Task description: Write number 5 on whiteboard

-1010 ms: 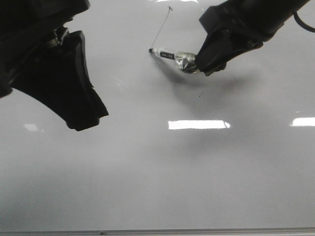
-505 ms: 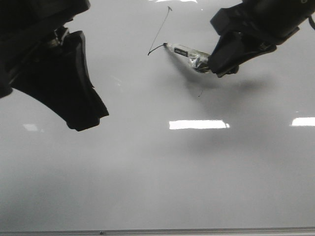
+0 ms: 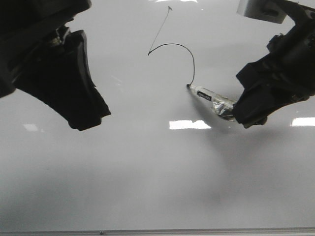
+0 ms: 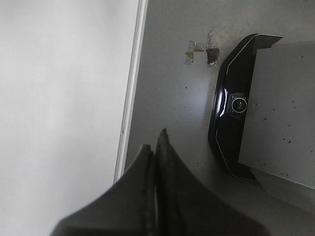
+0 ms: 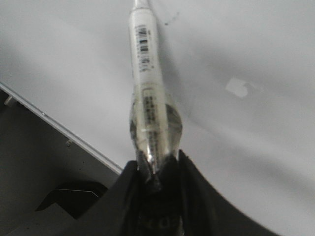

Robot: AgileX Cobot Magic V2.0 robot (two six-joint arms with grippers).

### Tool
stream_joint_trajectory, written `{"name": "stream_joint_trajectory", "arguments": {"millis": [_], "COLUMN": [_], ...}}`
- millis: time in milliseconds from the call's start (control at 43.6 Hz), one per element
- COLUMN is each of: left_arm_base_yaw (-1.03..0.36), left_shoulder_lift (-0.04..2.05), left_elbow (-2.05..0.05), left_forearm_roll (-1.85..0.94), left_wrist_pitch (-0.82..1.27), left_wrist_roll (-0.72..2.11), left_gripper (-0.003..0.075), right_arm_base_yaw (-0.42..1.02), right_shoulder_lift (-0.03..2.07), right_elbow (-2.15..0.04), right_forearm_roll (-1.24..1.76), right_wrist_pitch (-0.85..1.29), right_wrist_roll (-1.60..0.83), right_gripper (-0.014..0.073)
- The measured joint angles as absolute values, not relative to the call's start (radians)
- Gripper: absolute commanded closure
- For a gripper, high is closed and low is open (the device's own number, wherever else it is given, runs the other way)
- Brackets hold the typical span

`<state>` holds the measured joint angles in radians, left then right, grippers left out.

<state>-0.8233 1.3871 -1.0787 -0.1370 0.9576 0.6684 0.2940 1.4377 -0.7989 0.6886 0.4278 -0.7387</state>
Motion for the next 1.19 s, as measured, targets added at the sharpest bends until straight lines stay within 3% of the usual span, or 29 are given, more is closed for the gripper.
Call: {"name": "stream_joint_trajectory", "arguments": {"millis": [390,620,1193], "left_arm_base_yaw": [-0.823,-0.823,-0.823], "left_shoulder_lift": [1.387,1.387,1.387], "left_elbow": [-1.079,-1.079,-1.077], "left_forearm_roll": [-0.139,-0.139,-0.139], "left_wrist_pitch": [0.956,0.955,0.947], "left_wrist_roll": [0.668,0.668,0.668], "left_gripper": [0.0741,0.0741,0.0741], "right_arm_base_yaw": [0.457,0.402,0.331], "right_shoulder_lift": [1.549,1.426,1.511], "right_elbow": [-0.936,-0.967,-1.100], "right_forearm_roll": [0.739,0.734,0.731], "right_wrist_pitch": [0.431,0.453,0.485], "right_wrist_roll": [-0.736,-0.709,-0.675], "right_gripper": [0.0656,0.0656,0.0656]}}
